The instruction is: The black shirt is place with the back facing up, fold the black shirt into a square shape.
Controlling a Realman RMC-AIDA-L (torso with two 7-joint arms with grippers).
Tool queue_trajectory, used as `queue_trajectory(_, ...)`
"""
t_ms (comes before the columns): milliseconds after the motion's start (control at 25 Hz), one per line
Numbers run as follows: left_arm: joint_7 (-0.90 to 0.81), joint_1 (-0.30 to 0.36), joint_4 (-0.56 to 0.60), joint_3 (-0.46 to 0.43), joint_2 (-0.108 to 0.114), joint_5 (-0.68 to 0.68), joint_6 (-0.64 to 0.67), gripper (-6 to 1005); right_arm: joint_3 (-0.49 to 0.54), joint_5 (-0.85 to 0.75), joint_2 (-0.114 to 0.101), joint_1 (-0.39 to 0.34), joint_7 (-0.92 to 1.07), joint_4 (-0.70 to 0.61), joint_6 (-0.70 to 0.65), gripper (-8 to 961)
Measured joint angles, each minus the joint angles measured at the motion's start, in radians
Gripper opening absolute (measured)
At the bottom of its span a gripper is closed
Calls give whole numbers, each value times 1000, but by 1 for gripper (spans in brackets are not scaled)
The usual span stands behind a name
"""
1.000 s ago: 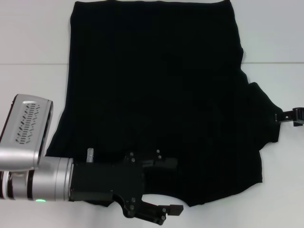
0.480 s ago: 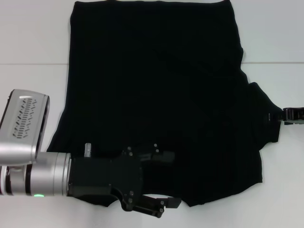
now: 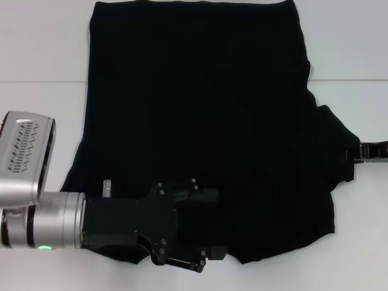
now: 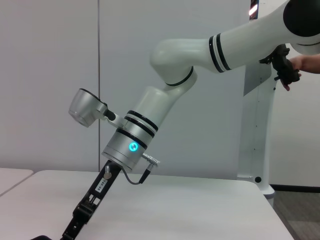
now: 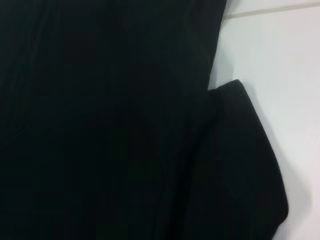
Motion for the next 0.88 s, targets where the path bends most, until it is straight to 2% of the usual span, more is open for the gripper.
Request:
queue_trajectory(440, -1, 6, -4, 0, 0, -1, -4, 933, 10, 8, 7, -13, -22, -13, 13, 124)
queue_trajectory(640, -5, 10, -6, -9, -2, -6, -6, 933, 22, 35, -4, -39, -56, -20, 13, 0)
queue_trajectory(880, -20, 17, -8, -25, -5, -7, 1, 933, 26, 92, -18, -97, -65, -74, 5, 0)
